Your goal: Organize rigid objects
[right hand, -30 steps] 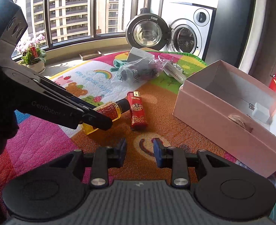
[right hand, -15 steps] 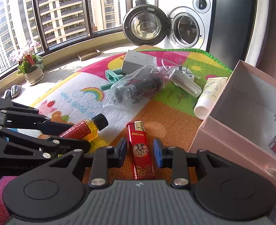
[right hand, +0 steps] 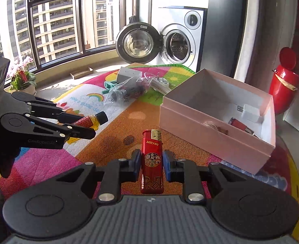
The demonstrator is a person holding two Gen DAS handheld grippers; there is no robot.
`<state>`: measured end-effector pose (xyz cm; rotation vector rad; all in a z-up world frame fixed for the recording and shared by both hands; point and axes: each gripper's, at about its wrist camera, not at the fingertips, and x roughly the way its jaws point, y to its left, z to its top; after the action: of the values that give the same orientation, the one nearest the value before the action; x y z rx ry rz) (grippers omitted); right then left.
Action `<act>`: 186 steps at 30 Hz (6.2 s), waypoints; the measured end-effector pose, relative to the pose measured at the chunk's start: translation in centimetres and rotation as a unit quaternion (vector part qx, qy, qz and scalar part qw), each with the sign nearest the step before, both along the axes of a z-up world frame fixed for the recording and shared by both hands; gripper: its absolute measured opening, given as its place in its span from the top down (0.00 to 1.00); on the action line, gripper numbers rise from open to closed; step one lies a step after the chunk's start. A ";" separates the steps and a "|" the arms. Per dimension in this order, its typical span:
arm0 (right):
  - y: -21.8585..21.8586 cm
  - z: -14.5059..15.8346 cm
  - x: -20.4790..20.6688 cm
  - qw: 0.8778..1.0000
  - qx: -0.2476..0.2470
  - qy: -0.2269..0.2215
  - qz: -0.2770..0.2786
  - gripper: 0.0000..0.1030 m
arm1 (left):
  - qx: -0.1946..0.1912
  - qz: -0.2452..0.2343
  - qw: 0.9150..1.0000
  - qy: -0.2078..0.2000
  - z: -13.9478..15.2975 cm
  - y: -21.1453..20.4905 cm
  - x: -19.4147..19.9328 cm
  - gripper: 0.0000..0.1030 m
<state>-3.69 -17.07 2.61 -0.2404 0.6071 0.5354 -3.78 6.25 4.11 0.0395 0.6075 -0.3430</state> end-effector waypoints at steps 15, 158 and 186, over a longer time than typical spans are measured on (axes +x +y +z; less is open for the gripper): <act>-4.0 9.5 9.8 0.986 0.042 -0.107 -0.117 0.70 | -0.175 -0.065 0.982 -0.013 11.1 -5.5 16.4 0.69; 1.2 -4.0 3.9 0.999 0.029 0.024 -0.034 0.32 | -0.140 -0.051 0.964 0.220 -3.6 2.0 17.5 0.82; 0.7 -2.9 0.8 0.999 0.000 -0.009 -0.046 0.45 | -0.091 0.154 0.982 0.060 0.2 7.6 10.2 0.80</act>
<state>-2.92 -16.39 -0.33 -0.2158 0.5976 0.4445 6.38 13.83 4.34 -0.2502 0.6881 -0.0990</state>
